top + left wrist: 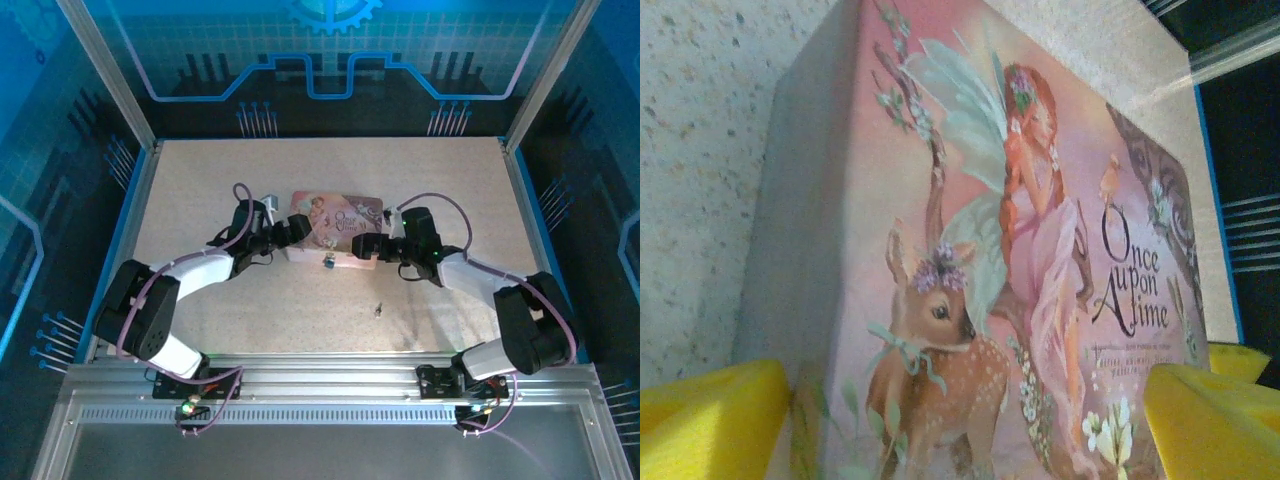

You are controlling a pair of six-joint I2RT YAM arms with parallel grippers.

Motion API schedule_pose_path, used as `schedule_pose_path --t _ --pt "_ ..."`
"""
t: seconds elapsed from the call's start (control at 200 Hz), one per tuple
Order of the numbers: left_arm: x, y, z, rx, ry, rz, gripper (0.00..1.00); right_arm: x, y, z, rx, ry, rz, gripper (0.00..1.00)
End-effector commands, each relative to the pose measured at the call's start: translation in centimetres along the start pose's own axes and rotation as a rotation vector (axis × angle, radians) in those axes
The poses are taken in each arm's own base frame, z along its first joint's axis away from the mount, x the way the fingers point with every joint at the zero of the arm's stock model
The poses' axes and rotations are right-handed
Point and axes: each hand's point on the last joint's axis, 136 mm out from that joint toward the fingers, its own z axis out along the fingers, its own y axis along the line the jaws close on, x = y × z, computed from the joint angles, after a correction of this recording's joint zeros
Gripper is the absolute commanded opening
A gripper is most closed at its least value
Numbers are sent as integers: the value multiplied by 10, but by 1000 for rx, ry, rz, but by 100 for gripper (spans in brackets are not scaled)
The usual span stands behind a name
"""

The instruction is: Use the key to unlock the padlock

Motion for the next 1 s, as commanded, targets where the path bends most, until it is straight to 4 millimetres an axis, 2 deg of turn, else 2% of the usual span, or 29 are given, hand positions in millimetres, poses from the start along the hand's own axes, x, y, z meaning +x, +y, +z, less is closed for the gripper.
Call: schedule_pose_path --t 0.0,0.18,0.315,0.385,0.58,0.755,0.855,0.995 --pt "5 -1 -16 -55 8 27 97 13 -11 -14 103 41 -11 100" --pt "4 1 -43 -80 -40 34 97 20 -26 -45 237 51 -22 100" --pt "14 -3 -59 -59 -39 14 96 40 -31 -68 300 141 9 100" --pt "26 -4 -66 -54 -19 8 95 56 -27 -77 304 190 18 97" --pt "75 -6 -77 -34 34 -21 93 110 -20 -99 344 306 -9 80" --pt "104 -5 -79 -34 42 -26 92 149 -15 -98 387 376 -39 70" --pt "110 -4 -76 -37 54 -26 92 157 -10 -89 422 395 -88 68" --pt "111 -4 -73 -34 59 -27 92 158 -5 -77 489 435 -169 64"
